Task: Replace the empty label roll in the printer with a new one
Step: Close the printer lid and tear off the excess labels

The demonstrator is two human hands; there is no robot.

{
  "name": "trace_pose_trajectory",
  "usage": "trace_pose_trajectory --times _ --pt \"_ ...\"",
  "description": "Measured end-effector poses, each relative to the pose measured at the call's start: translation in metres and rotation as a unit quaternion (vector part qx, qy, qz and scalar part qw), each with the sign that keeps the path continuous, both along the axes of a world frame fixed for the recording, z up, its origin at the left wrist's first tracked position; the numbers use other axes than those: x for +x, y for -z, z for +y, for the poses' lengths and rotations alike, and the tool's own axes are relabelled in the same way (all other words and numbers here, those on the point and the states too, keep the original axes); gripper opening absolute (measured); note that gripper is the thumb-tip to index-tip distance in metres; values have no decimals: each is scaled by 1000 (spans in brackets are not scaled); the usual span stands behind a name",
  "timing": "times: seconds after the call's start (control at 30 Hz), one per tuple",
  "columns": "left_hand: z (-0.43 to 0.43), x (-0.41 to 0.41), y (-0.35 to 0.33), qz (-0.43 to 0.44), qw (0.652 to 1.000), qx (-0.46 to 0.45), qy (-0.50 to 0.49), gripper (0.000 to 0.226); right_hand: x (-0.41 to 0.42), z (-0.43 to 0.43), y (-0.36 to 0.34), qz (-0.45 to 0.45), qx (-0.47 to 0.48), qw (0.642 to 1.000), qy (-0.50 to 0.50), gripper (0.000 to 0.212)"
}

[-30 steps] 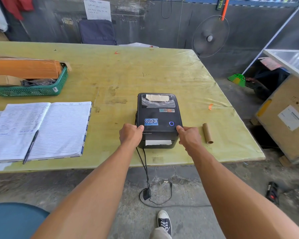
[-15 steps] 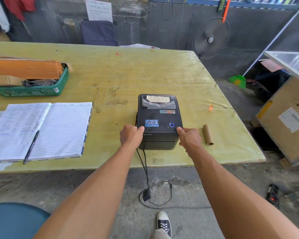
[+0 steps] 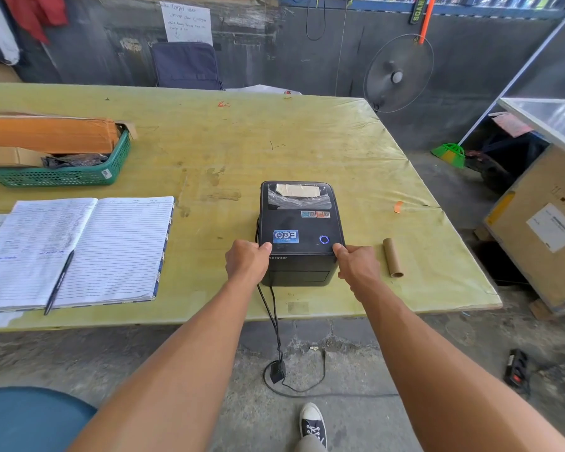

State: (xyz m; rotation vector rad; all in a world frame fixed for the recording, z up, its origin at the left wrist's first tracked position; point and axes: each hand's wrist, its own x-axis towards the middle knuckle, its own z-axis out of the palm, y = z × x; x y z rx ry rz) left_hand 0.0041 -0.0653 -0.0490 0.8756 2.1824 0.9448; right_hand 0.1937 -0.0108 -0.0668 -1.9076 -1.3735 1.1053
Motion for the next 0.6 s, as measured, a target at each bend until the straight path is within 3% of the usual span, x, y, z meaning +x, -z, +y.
trace_pose_trajectory --times 0.47,0.6 --pt "1 -2 4 -10 1000 -3 -1 37 3 0 -7 -8 -4 999 -30 39" --pt "-6 -9 5 -71 997 -14 19 29 9 2 -7 -18 -5 998 -59 39"
